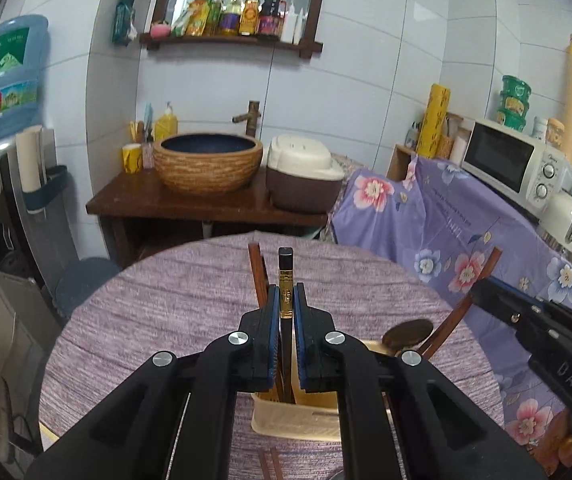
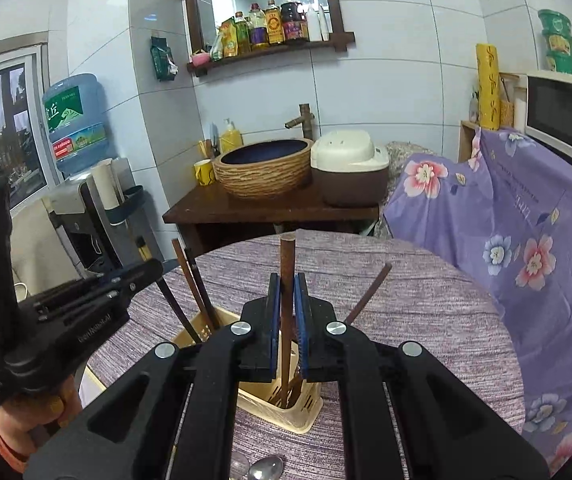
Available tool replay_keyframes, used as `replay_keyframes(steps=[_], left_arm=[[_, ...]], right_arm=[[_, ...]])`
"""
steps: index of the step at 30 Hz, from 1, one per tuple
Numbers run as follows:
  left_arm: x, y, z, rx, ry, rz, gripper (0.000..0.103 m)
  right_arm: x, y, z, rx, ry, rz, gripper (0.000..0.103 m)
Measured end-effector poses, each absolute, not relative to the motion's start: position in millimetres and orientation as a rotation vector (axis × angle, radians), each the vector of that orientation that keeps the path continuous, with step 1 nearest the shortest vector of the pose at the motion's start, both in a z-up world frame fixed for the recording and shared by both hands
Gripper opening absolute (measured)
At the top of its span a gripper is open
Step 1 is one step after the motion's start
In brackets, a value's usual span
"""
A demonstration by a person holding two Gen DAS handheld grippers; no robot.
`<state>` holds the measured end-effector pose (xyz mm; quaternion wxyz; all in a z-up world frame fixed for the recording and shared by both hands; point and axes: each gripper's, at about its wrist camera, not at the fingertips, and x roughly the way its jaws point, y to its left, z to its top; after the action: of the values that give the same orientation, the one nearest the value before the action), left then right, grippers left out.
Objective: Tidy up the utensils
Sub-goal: 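Lower the chopsticks into the holder and open both tools, then move both tools back down to the remaining chopsticks and spoons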
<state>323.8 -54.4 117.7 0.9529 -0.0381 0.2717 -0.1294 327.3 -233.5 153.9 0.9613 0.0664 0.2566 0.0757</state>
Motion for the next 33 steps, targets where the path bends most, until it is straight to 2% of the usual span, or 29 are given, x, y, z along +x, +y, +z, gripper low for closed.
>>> replay_keyframes(steps=[9, 10, 11, 12, 13, 14, 15, 21, 25, 28, 33], left_arm=[[327, -60, 99, -0.076, 0.592, -0.259, 0.01], [327, -59, 99, -0.08, 0.597, -0.264, 0.012], [326, -58, 99, -0.087, 0.6, -0.27, 0.024], [323, -57, 100, -0.093, 0.595, -0.271, 0.043], [320, -57, 100, -0.095, 0.585, -0.266, 0.048], [317, -55, 102, -0.096, 0.571, -0.265, 0.054], [313, -54, 103, -0.093, 0.561, -0.266, 0.055], [292, -43, 95, -0.116, 0.56, -0.275, 0.063], [269, -27, 72, -0.123, 0.588, -0.25, 0.066], [249, -20, 43, -0.081, 0.628, -0.206, 0.066], [222, -3, -13, -0.073, 0.741, -0.143, 0.066]], right_arm=[[329, -235, 142, 0.126, 0.515, 0.135, 0.009], [329, -236, 140, 0.13, 0.515, 0.131, 0.009], [329, -237, 140, 0.137, 0.512, 0.13, 0.011], [328, -238, 139, 0.145, 0.512, 0.13, 0.014], [328, -240, 139, 0.152, 0.513, 0.13, 0.029], [327, -241, 137, 0.159, 0.512, 0.128, 0.049], [326, -242, 137, 0.161, 0.504, 0.12, 0.054], [304, -238, 138, 0.129, 0.44, 0.086, 0.056], [278, -233, 129, 0.114, 0.443, 0.089, 0.066], [262, -225, 103, 0.099, 0.517, 0.103, 0.069], [247, -199, 25, 0.075, 0.748, 0.118, 0.071]])
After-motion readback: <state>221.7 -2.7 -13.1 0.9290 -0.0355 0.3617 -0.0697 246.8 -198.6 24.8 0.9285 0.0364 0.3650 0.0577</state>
